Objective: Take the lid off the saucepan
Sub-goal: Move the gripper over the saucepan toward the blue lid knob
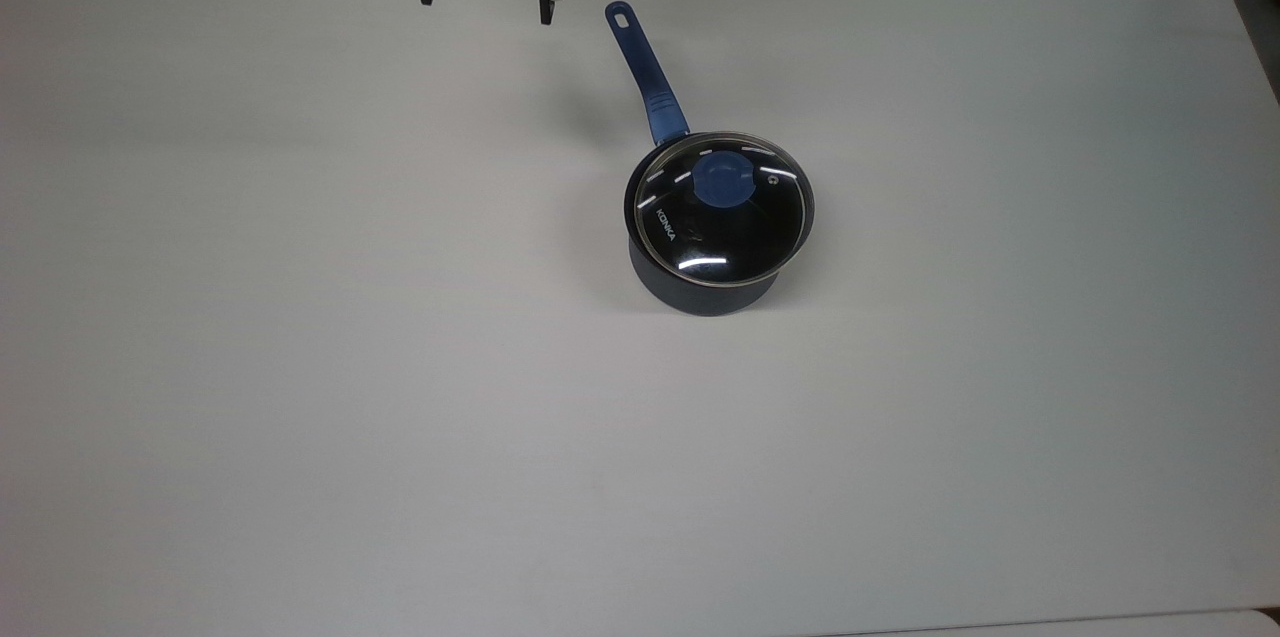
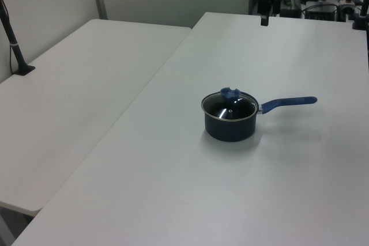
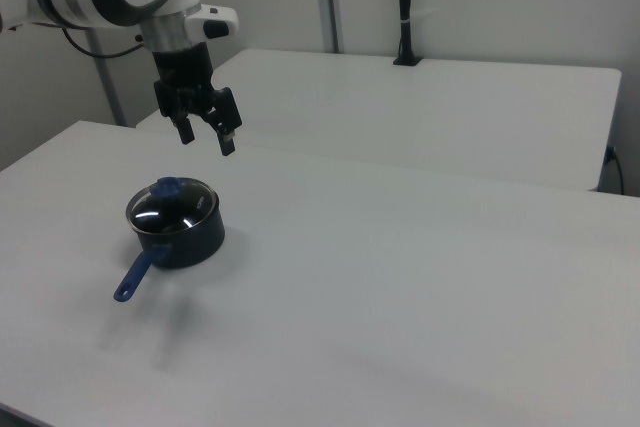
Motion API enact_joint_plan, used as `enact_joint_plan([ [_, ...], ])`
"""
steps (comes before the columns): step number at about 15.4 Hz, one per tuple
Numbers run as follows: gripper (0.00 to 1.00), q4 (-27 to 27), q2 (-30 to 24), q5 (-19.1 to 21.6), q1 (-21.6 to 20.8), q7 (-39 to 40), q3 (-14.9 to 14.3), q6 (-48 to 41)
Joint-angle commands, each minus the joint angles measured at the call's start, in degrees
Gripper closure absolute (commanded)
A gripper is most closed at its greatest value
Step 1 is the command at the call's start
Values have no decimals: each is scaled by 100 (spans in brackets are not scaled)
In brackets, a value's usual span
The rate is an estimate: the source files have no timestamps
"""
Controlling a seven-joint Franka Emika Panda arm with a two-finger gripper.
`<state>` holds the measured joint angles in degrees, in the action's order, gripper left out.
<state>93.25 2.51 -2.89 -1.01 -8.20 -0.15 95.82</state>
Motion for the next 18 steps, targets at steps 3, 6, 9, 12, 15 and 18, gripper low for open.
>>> enact_joint_plan([
  [3, 0, 71, -40, 17, 13, 196, 7, 77],
  [6, 0, 80, -40, 17, -13, 205, 7, 69],
  [9, 0, 71, 91, 78, -48, 214, 50, 130],
  [12, 0, 53, 319, 122, -399, 205, 59, 287],
  [15, 0, 45, 539, 192, -777, 108, 59, 525],
  [18, 0, 45, 820, 394, -1145, -5, 68, 981],
])
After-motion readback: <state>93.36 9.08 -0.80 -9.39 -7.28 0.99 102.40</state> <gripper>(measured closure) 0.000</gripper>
